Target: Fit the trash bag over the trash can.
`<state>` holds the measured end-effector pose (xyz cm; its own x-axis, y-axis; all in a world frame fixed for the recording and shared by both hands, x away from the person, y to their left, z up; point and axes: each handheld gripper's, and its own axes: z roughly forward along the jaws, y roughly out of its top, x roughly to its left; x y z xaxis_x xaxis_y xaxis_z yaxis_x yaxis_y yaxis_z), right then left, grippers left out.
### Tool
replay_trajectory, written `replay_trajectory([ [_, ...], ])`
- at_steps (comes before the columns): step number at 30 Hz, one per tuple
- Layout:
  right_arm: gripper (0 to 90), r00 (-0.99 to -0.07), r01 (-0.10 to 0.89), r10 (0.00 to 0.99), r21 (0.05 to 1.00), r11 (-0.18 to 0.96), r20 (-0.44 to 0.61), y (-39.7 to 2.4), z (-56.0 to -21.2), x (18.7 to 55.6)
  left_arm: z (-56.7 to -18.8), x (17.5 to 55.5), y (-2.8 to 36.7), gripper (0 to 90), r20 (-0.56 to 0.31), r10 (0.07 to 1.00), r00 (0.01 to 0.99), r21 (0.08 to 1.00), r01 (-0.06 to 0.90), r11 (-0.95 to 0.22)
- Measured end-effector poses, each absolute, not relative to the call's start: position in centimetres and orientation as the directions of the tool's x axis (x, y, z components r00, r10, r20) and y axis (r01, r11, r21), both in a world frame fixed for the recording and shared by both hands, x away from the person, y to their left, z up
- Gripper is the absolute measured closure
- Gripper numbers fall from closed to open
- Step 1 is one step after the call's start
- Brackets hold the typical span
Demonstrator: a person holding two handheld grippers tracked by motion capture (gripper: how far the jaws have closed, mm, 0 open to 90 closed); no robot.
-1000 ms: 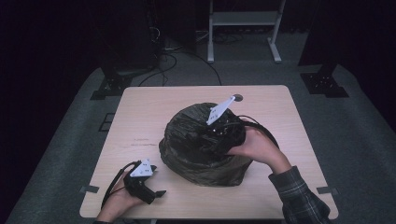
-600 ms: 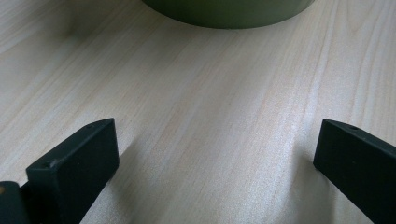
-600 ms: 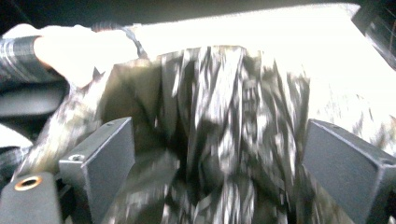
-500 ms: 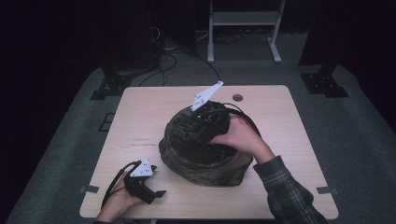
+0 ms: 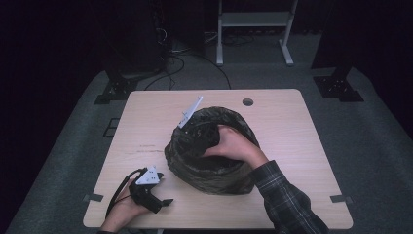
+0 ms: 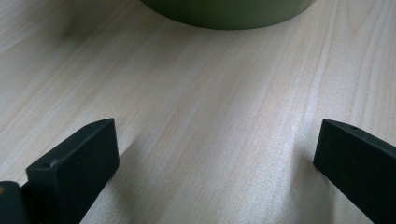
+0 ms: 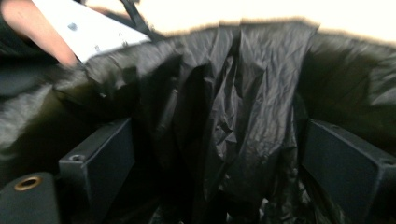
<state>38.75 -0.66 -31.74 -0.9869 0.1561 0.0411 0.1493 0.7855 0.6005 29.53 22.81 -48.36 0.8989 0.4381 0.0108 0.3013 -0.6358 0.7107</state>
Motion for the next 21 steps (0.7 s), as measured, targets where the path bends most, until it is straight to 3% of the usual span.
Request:
replay_trajectory([
  [5, 8.8, -0.987, 0.146, 0.158, 0.596, 0.790, 0.032, -0.7, -31.8, 38.8, -48.4, 29.5, 22.8, 0.0, 0.011, 0.438, 0.899, 0.711, 0.301, -0.635],
  [10, 8.8, -0.983, 0.144, 0.185, 0.653, 0.744, 0.006, -1.8, -30.0, 38.4, -48.4, 29.5, 22.8, 0.0, 0.011, 0.438, 0.899, 0.710, 0.302, -0.636],
  [15, 8.8, -0.963, 0.178, 0.269, 0.674, 0.717, -0.031, -3.8, -28.8, 39.8, -48.4, 29.5, 22.7, 0.0, 0.011, 0.441, 0.897, 0.711, 0.303, -0.635],
  [21, 8.8, -0.941, 0.245, 0.337, 0.629, 0.738, -0.029, -4.1, -29.9, 41.6, -48.3, 29.6, 22.7, 0.0, 0.012, 0.441, 0.898, 0.709, 0.303, -0.637],
])
